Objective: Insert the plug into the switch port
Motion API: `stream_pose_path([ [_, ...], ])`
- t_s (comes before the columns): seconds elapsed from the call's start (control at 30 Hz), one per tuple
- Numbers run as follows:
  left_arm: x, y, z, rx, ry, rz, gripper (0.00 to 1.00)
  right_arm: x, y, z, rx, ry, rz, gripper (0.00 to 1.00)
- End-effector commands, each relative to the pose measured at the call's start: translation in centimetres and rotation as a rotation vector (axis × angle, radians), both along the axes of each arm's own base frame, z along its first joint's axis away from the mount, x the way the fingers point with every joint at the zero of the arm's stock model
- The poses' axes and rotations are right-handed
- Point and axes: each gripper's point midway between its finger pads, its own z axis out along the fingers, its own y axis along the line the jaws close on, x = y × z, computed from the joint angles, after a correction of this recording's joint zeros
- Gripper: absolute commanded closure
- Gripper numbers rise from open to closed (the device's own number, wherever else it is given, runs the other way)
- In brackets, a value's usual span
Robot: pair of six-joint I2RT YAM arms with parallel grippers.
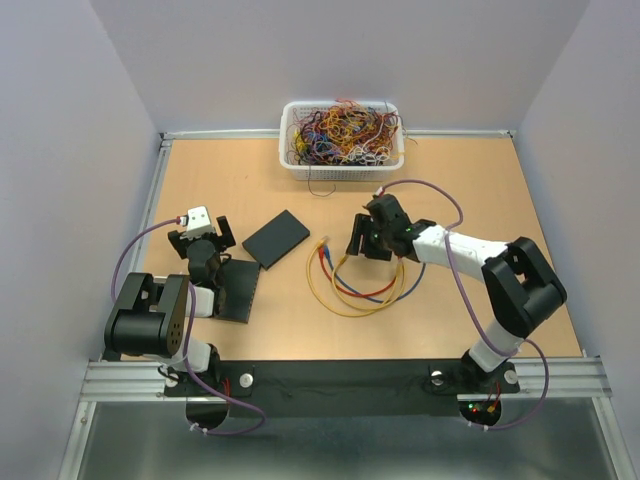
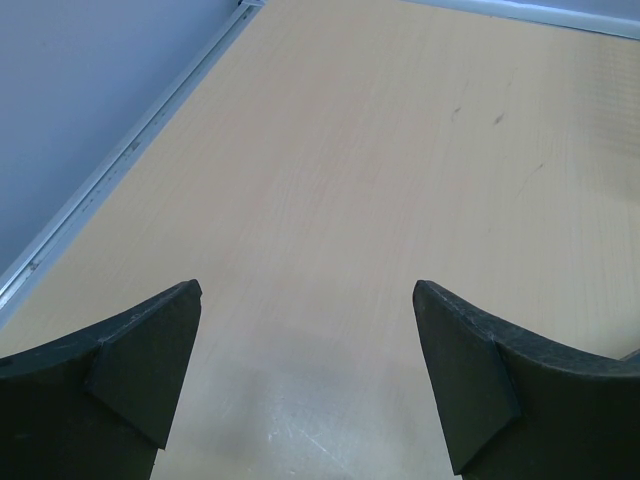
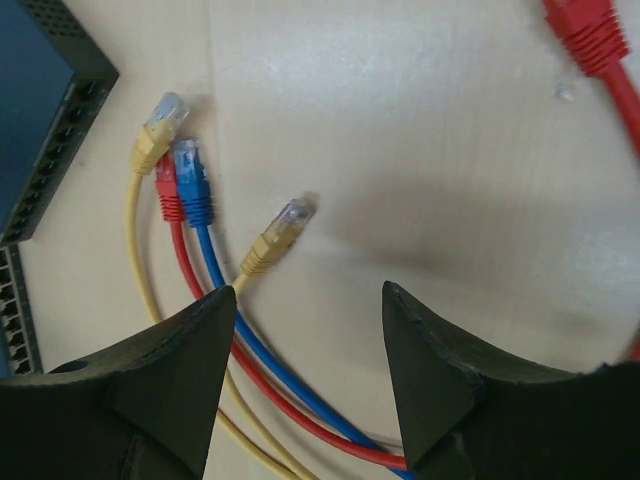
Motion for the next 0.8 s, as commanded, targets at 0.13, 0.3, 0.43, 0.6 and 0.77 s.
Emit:
stream_pose_path([
  [0.13,1.0,0.0,7.9,-0.017,-0.312,0.009,0.01,5.4,-1.7,5.6,-0.166,-0.222,-0.067,0.35],
  [0.3,1.0,0.5,7.9,-0.04,-0.28,0.045,0.01,6.7,-4.4,5.9,-0.261,-0.24,-0.089,0.35],
  [0.43,0.1,0.2,9.0,-0.021,-0.344,0.028,0.01,7.9,-7.1,6.0,-0.291,-0.238,-0.11,0.35],
  [0.6,0.2,0.5,14.7,-0.091,-0.323,0.094,0.01,8.3,-6.5,6.0,-0.277,-0.237,-0.039,0.35],
  [0.77,-0.8,0.0,19.9,-0.361,-0.406,0.105,0.01,7.2,-4.5,5.9,-0.181,-0.199,0.027,0.37],
])
